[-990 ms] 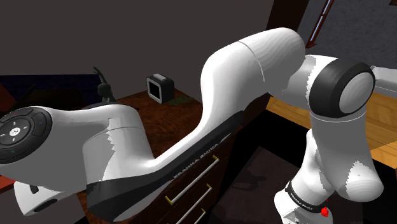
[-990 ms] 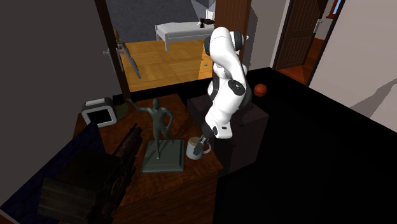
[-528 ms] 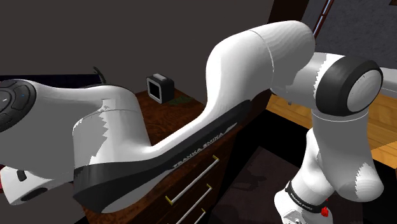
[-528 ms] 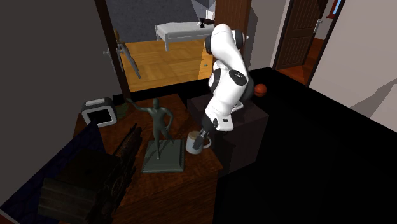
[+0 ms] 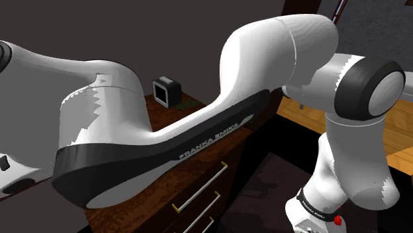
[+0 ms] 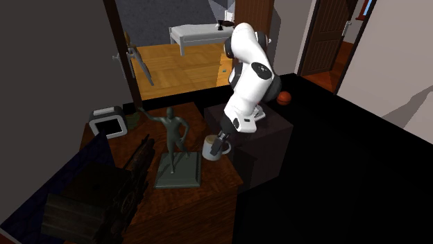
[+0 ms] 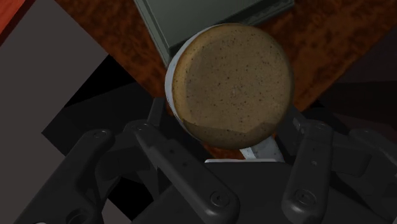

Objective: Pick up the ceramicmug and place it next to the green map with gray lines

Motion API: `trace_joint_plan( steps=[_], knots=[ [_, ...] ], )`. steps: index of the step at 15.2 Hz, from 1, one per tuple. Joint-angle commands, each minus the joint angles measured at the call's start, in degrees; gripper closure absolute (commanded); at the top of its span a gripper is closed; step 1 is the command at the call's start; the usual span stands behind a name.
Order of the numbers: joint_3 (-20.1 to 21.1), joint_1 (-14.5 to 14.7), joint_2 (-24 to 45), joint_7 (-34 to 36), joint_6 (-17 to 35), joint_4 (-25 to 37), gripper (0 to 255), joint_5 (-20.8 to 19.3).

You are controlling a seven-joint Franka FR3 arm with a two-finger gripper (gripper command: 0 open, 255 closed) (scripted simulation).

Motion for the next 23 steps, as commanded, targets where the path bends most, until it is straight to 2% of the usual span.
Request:
trace_joint_plan(
  steps=[1, 8, 15, 23],
  knots=[
    [0.08, 0.09, -0.21, -0.65, -1.19, 1.18, 255, 0.23],
    [0.24, 0.98, -0.17, -2.61, -5.61, 6.12, 255, 0.63],
    [-0.23, -9.79, -12.76, -8.52, 3.86, -11.66, 255, 5.88],
    [-3.78, -18.33, -23.32, -18.55, 12.40, -25.04, 255, 11.33]
  ],
)
